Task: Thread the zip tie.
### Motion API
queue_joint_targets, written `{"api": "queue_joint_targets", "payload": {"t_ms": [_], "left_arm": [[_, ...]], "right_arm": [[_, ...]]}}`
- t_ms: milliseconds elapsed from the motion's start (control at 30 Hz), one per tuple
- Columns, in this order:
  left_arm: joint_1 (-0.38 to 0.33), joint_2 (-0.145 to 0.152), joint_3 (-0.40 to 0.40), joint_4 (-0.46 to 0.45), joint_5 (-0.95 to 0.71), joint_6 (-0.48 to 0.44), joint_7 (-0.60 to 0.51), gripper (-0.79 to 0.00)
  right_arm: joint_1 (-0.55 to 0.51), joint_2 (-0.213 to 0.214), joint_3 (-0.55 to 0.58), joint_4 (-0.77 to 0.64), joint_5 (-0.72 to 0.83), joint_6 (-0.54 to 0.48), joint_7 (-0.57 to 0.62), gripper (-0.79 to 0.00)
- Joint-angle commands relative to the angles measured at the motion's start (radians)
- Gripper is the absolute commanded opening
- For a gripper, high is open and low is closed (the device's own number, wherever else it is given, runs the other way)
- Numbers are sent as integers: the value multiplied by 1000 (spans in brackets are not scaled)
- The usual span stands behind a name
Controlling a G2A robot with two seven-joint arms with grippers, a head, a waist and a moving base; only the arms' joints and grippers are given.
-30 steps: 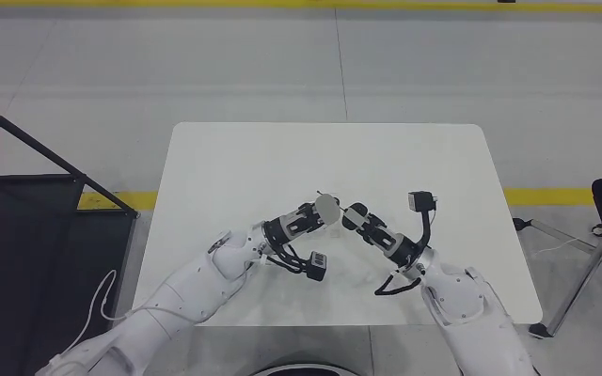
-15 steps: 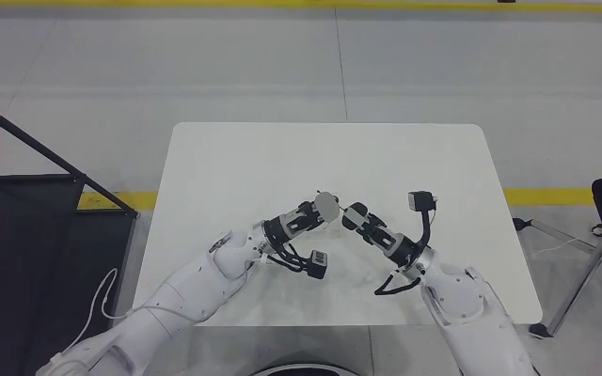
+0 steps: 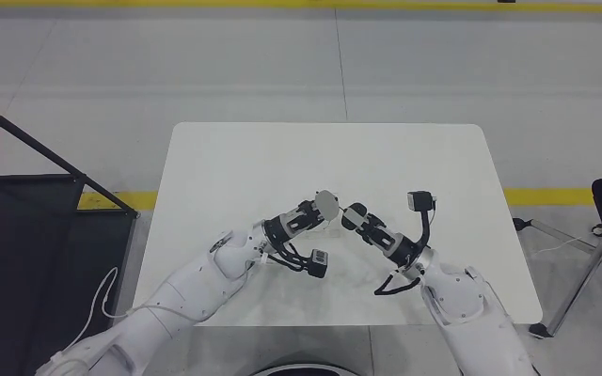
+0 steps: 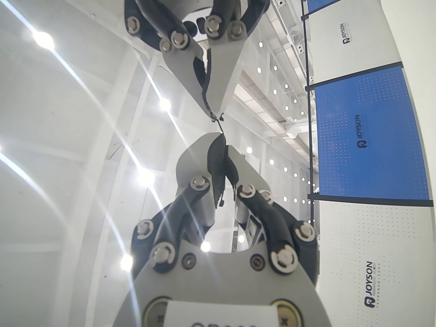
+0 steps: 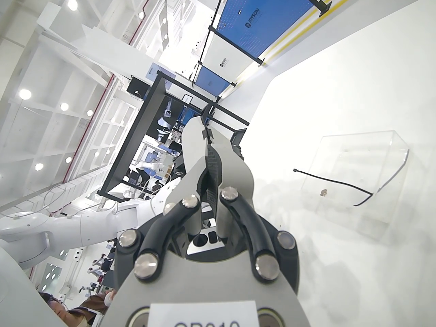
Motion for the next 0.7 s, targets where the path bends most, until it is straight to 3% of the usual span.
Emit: {"api": "queue_joint_targets", "payload": {"t_ms": [0,333,367,400,433,467,667], "left_arm": [[-1,0,2,0,0,0,-1,-760],[-2,0,7,3,0,5,-5,-671],[-2,0,7,4,0,7,-7,-600],[-1,0,7,5,0,9,-7,-468],[0,0,5,4,0,11,-10,-166],[1,1,2,2,0,16,-12,0],[37,15,-47,-39,0,53,-6,0]], "right_arm": [[0,0,1,0,-2,2,-1,-785],[0,-2,1,1,-1,2,-2,-785],[1,-2,2,1,-1,2,-2,-785],[1,-2,2,2,1,3,-3,-785],[1,-2,2,2,1,2,-2,-785],[1,-2,3,3,4,3,-4,-785],[-4,-3,14,3,6,-8,-20,-785]]}}
